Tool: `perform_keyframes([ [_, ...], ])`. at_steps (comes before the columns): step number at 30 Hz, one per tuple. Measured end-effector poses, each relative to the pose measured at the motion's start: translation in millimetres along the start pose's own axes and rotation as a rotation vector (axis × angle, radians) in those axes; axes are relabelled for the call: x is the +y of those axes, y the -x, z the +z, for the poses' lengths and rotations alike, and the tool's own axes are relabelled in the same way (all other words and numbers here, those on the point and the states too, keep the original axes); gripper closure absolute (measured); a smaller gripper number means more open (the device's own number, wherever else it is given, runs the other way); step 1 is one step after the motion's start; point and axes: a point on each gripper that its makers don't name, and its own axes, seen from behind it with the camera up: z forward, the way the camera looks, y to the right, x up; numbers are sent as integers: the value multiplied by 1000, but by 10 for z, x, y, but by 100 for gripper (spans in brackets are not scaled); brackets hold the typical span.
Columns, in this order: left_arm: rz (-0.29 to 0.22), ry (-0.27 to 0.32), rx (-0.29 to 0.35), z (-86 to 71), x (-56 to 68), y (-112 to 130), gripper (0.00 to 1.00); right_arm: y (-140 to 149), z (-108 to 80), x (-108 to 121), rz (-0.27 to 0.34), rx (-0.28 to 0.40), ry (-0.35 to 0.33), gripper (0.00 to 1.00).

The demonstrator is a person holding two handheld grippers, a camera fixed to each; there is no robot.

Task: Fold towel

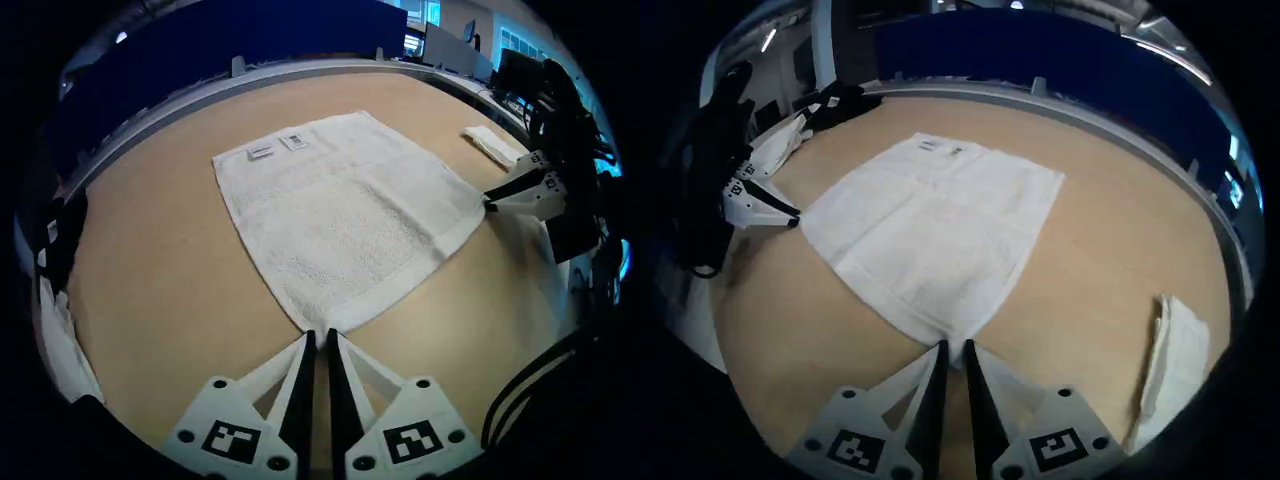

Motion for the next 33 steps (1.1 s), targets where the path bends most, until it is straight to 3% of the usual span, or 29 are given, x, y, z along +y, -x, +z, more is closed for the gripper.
perform_keyframes([
  [13, -70, -3, 44, -289, 0, -230, 89, -302, -305, 52, -20, 47, 13, 84],
  [21, -106, -11, 64, -576, 9, -351, 89, -442, -611, -26, -20, 50, -6, 84],
  [33, -171, 3, 79, -1073, 143, -435, 89, -674, -1053, -152, -24, 74, -9, 84],
])
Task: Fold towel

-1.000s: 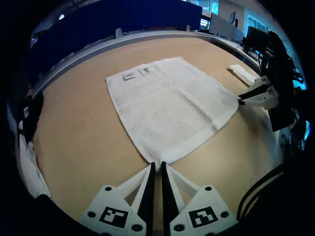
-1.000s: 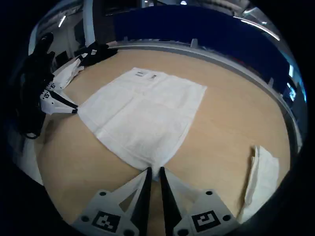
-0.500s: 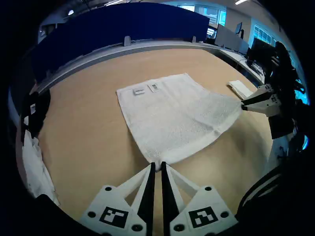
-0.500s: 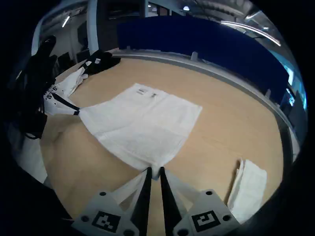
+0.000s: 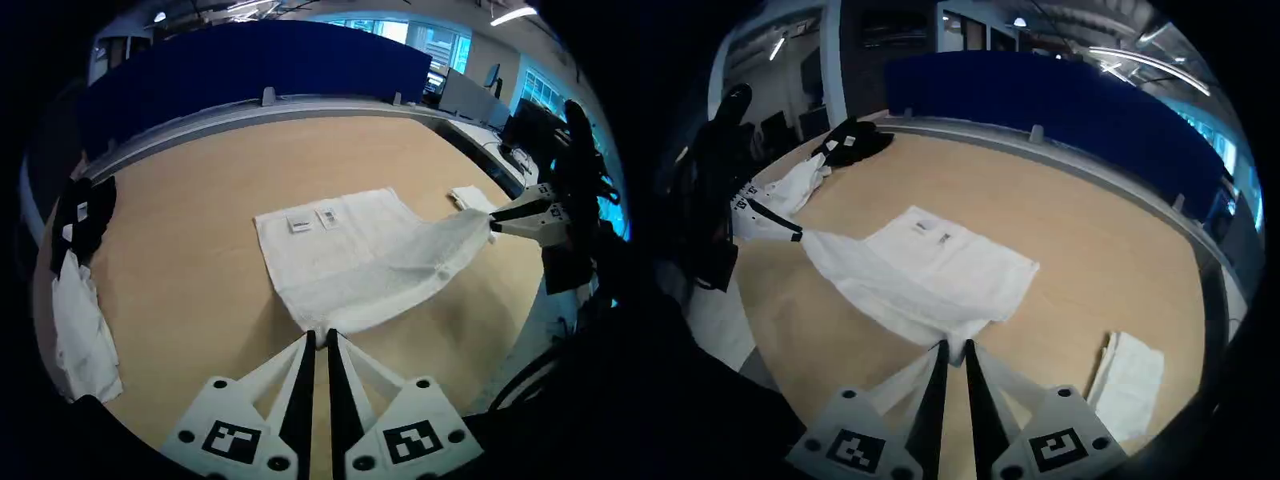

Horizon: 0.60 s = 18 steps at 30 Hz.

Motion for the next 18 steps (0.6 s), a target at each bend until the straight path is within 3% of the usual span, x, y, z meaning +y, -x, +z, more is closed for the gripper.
perform_keyframes([
  [8, -43, 7, -7, -267, 66, 37, 89, -76, -194, -90, 13, -11, -29, 84],
  [18, -49, -8, -1, -203, 32, -9, 89, -85, -144, -36, -6, -25, -13, 84],
])
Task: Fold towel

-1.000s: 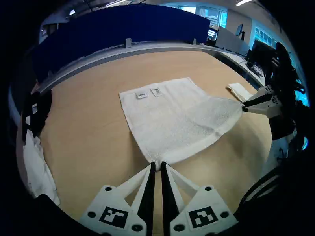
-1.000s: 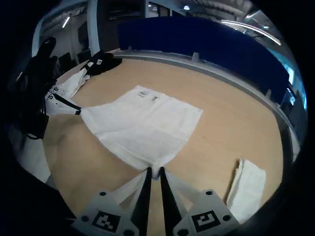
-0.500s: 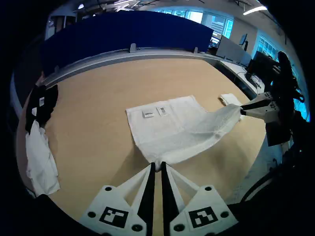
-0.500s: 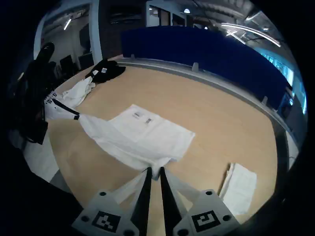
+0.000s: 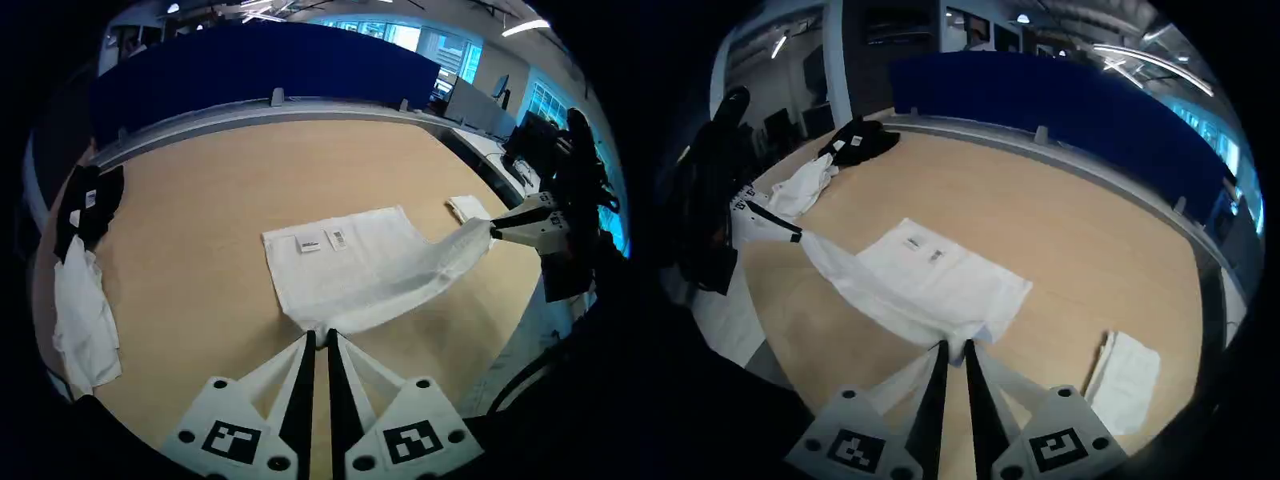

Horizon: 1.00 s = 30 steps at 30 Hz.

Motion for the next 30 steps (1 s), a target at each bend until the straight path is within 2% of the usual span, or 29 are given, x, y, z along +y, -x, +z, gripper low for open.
perform_keyframes([
  [7, 19, -15, 28, 223, -111, -243, 89, -153, 187, 206, -4, 6, 22, 84],
  [15, 31, -27, 31, 668, -285, -456, 89, -223, 575, 469, 19, -12, 38, 84],
  [21, 21, -27, 11, 957, -377, -464, 89, -140, 825, 567, 49, -40, 40, 84],
  [30, 7, -21, -15, 1267, -466, -359, 89, 52, 1095, 643, 89, -77, 49, 84],
])
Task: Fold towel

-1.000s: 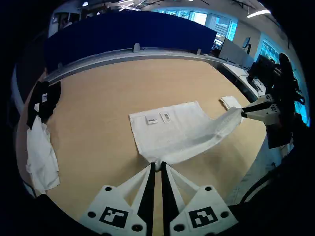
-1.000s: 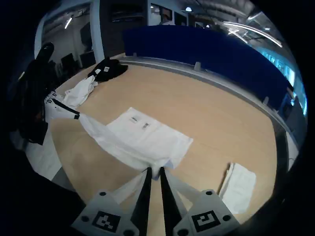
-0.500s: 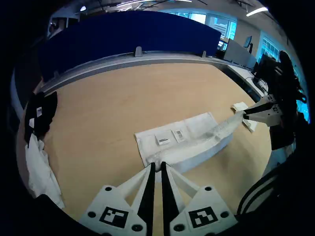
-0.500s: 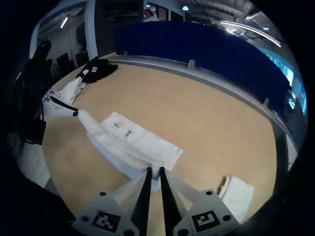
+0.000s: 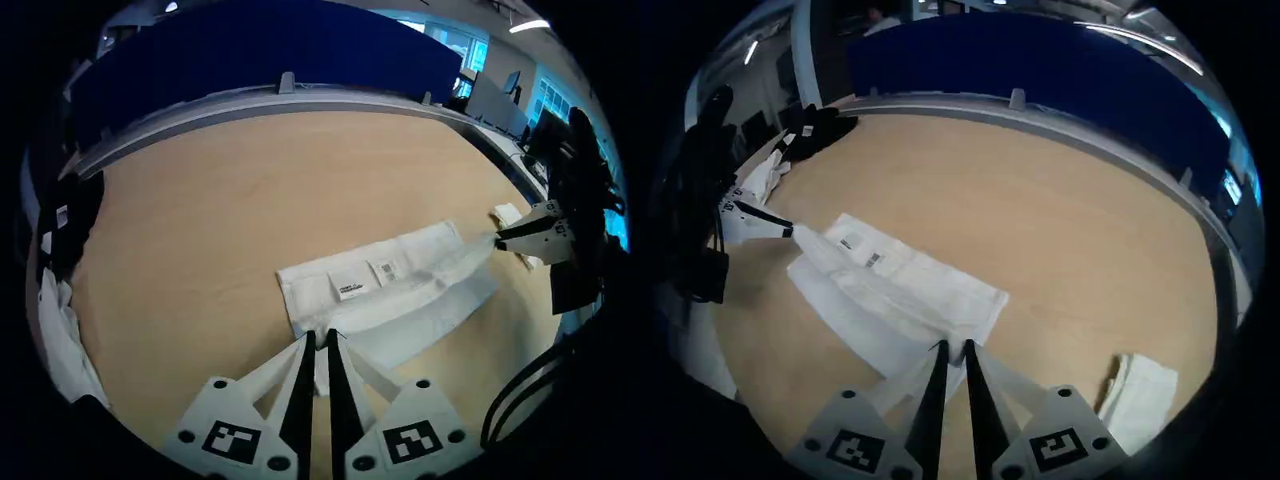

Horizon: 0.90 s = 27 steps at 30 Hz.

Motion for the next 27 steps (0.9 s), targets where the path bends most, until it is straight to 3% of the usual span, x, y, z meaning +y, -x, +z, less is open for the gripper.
perform_keyframes([
  [9, -7, -11, -2, 247, -73, 6, 89, 79, 245, 109, 42, -14, 35, 82],
  [19, 2, -38, 11, 374, -160, -95, 86, 13, 374, 228, 68, 6, 96, 73],
  [23, -1, -47, 21, 383, -201, -163, 81, -43, 377, 287, 67, 18, 123, 60],
  [27, 4, -54, 32, 360, -238, -212, 69, -105, 349, 318, 57, 33, 135, 36],
])
